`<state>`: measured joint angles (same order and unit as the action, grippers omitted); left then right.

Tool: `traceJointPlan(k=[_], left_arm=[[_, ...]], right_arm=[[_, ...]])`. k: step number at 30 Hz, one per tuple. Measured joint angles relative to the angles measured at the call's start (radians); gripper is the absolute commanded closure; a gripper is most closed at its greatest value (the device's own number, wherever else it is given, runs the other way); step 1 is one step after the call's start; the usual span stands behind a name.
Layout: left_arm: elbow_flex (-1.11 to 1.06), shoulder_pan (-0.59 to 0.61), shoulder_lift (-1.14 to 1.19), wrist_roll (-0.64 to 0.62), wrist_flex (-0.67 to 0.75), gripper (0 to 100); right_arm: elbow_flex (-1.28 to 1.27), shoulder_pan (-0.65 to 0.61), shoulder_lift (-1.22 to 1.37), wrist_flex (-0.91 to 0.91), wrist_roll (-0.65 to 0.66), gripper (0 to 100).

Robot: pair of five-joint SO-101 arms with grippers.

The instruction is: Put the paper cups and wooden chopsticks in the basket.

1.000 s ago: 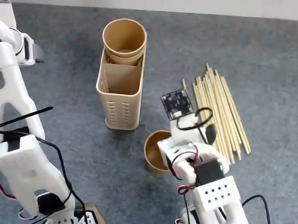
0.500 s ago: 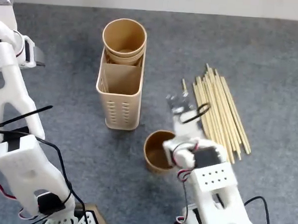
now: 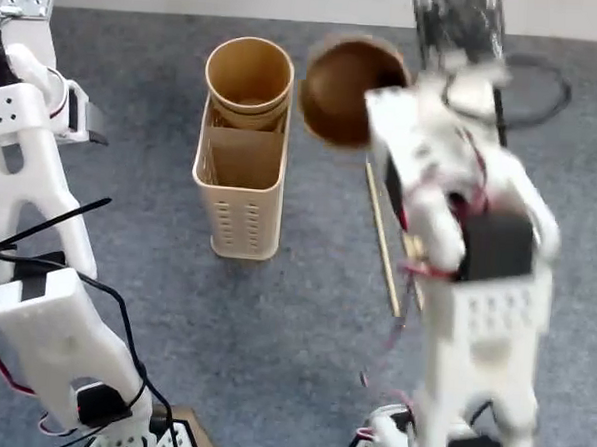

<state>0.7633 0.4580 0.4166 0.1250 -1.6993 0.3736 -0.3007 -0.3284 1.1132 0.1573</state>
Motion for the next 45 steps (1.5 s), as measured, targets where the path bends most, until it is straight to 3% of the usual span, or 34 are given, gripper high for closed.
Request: traceJointPlan(k=[7, 13, 19, 30, 32, 38, 45], left_arm=[[0.0, 0.0, 0.0, 0.0, 0.006, 73], [0.0, 0.0, 0.0, 0.0, 0.006, 73], [0.0, -0.028, 0.0, 0.0, 0.006, 73], [0.0, -0.063, 0.0, 0.0, 0.006, 73], [0.0, -0.063, 0.0, 0.0, 0.006, 73], [0.0, -0.063, 0.0, 0.0, 0.006, 73], [0.0, -0.063, 0.0, 0.0, 0.006, 73]], right_arm=[[0.571, -0.094, 0.537, 0.069, -0.046, 99.4], [0.914, -0.114, 0.77, 0.169, -0.055, 99.4], [0.945, -0.118, 0.822, 0.33, -0.057, 99.4], [0.939, -0.144, 0.798, 0.413, -0.049, 98.6], [0.939, -0.146, 0.798, 0.385, -0.049, 94.3], [0.925, -0.149, 0.806, 0.241, -0.048, 66.8], [0.913, -0.157, 0.824, 0.129, -0.048, 64.8]])
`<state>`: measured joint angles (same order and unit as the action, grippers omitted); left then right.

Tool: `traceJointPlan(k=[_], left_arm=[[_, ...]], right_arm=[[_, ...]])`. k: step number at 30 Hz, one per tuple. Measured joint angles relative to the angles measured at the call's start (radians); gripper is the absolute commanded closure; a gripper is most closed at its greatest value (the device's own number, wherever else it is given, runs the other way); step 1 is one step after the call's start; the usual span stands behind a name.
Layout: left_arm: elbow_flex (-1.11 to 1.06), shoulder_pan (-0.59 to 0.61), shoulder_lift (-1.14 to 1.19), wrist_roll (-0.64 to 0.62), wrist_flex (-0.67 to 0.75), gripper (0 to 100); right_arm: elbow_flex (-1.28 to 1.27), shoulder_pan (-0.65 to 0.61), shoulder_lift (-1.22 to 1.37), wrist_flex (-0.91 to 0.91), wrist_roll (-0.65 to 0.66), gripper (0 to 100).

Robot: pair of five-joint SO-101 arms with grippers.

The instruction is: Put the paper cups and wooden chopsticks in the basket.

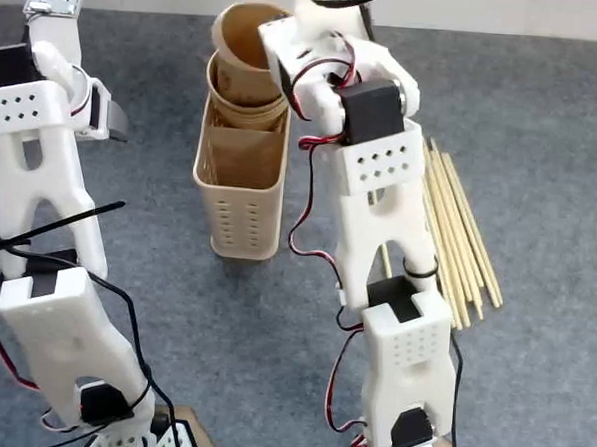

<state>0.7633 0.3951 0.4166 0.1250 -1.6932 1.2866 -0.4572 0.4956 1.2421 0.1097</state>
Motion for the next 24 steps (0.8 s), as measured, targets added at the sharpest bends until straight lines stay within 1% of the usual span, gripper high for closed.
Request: traceJointPlan(k=[3, 6, 8, 10, 14, 16, 19, 21, 24], left_arm=[[0.0, 0.0, 0.0, 0.0, 0.0, 73], [0.0, -0.009, 0.0, 0.0, 0.0, 73], [0.009, -0.026, 0.0, 0.0, 0.0, 73], [0.077, -0.046, 0.002, 0.0, 0.0, 73], [0.281, -0.112, -0.026, 0.0, 0.003, 73], [0.391, -0.17, -0.031, 0.0, 0.003, 73], [0.514, -0.261, -0.032, 0.0, 0.006, 73], [0.531, -0.307, -0.037, 0.0, 0.025, 73], [0.516, -0.348, -0.038, 0.0, 0.06, 73]], right_arm=[[-0.028, -0.017, 0.015, -0.032, 0.0, 64.8], [-0.084, -0.018, 0.052, -0.006, 0.0, 64.8], [-0.087, -0.003, 0.055, 0.068, 0.0, 64.8], [-0.038, 0.032, 0.049, 0.169, 0.0, 64.8], [0.121, 0.137, -0.018, 0.436, 0.0, 64.8], [0.155, 0.207, -0.081, 0.488, 0.0, 64.8], [0.043, 0.327, -0.152, 0.506, 0.0, 64.8], [-0.106, 0.384, -0.161, 0.506, -0.005, 64.8], [-0.37, 0.431, -0.158, 0.502, -0.005, 64.8]])
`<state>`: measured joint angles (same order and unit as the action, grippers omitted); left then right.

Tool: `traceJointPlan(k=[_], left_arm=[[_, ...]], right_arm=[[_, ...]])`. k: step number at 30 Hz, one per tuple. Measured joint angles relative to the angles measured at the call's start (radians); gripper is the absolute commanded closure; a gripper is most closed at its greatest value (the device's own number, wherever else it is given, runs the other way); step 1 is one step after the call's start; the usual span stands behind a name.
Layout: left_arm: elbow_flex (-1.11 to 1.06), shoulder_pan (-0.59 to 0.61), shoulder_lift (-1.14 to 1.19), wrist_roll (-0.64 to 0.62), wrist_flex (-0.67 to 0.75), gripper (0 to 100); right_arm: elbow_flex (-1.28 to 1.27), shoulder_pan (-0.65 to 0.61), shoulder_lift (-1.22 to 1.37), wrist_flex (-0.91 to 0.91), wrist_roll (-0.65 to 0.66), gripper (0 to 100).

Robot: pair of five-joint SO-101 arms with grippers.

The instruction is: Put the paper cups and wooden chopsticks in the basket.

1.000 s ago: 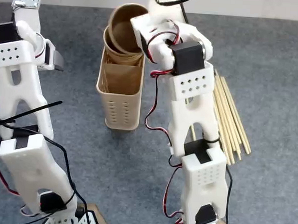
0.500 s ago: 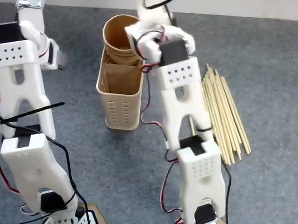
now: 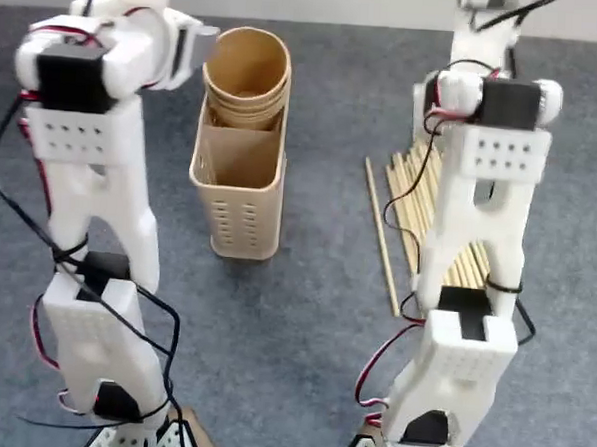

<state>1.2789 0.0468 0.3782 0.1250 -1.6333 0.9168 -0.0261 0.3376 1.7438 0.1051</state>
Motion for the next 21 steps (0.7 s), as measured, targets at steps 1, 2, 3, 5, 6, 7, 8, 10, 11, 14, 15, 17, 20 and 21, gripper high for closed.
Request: traceJointPlan(k=[1, 2, 3, 5, 6, 7, 8, 10, 11, 14, 15, 17, 20, 21], left_arm=[[-0.02, -0.009, 0.0, 0.0, 0.011, 73], [-0.044, -0.017, 0.0, 0.0, 0.021, 73], [-0.074, -0.025, 0.0, 0.0, 0.034, 73], [-0.147, -0.034, 0.0, 0.0, 0.052, 73], [-0.186, -0.035, 0.0, 0.0, 0.058, 73], [-0.227, -0.035, 0.0, 0.0, 0.064, 73], [-0.27, -0.032, 0.0, 0.0, 0.071, 73], [-0.35, -0.031, 0.0, 0.0, 0.089, 73], [-0.385, -0.031, 0.0, 0.0, 0.098, 73], [-0.471, -0.038, -0.008, 0.0, 0.138, 73], [-0.496, -0.043, -0.008, 0.0, 0.15, 73], [-0.552, -0.057, -0.009, 0.0, 0.187, 73], [-0.643, -0.075, -0.035, 0.0, 0.255, 73], [-0.667, -0.077, -0.044, 0.0, 0.276, 73]], right_arm=[[-0.084, 0.011, 0.0, -0.015, -0.002, 64.8], [-0.16, 0.021, 0.0, -0.038, -0.002, 64.8], [-0.222, 0.031, 0.0, -0.055, -0.002, 64.8], [-0.292, 0.048, 0.002, -0.071, -0.002, 64.8], [-0.304, 0.058, 0.002, -0.074, -0.002, 64.8], [-0.31, 0.069, -0.011, -0.078, -0.002, 64.8], [-0.316, 0.081, -0.031, -0.078, -0.002, 64.8], [-0.328, 0.106, -0.097, -0.075, 0.005, 64.8], [-0.328, 0.117, -0.138, -0.066, 0.018, 64.8], [-0.354, 0.114, -0.276, -0.011, 0.061, 64.8], [-0.381, 0.112, -0.322, -0.005, 0.072, 64.8], [-0.448, 0.114, -0.405, -0.005, 0.095, 64.8], [-0.595, 0.123, -0.526, -0.038, 0.114, 64.8], [-0.652, 0.121, -0.568, -0.061, 0.114, 64.8]])
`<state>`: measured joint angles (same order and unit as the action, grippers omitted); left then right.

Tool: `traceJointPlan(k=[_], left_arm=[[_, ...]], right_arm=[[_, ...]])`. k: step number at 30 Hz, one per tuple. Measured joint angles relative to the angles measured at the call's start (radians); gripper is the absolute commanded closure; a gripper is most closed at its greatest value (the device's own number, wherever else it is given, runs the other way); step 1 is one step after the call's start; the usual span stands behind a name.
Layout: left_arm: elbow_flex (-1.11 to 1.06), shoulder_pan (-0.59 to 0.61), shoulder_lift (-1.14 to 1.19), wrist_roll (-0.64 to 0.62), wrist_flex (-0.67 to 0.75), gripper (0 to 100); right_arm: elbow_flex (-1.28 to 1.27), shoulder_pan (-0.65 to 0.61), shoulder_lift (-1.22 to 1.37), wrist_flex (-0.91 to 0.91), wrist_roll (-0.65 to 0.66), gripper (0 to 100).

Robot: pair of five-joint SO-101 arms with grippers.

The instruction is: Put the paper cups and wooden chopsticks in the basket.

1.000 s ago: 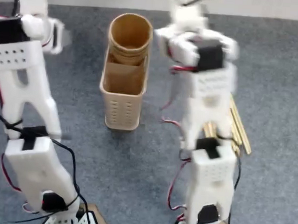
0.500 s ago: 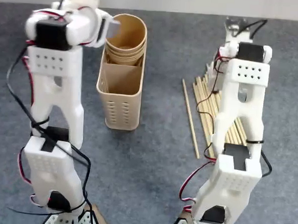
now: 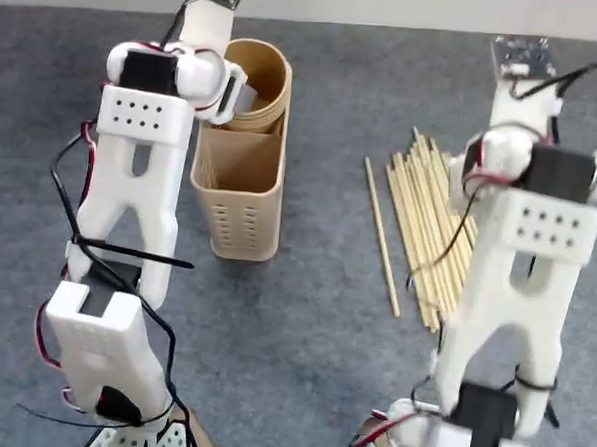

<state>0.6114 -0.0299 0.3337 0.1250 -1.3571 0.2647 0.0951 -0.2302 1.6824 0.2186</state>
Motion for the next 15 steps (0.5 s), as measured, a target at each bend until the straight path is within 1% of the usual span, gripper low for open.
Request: traceJointPlan(k=[4, 7, 9, 15], left_arm=[[-0.018, -0.002, -0.006, 0.0, 0.031, 73], [0.046, 0.0, -0.005, 0.0, 0.015, 73], [0.103, 0.002, -0.003, 0.0, -0.02, 73], [0.336, 0.002, -0.055, 0.0, -0.203, 73]], right_arm=[[-0.204, -0.003, -0.17, -0.12, 0.002, 64.8], [-0.316, -0.003, -0.292, -0.175, 0.002, 64.8], [-0.362, -0.003, -0.364, -0.189, 0.002, 64.8], [-0.517, -0.003, -0.512, -0.244, 0.002, 64.8]])
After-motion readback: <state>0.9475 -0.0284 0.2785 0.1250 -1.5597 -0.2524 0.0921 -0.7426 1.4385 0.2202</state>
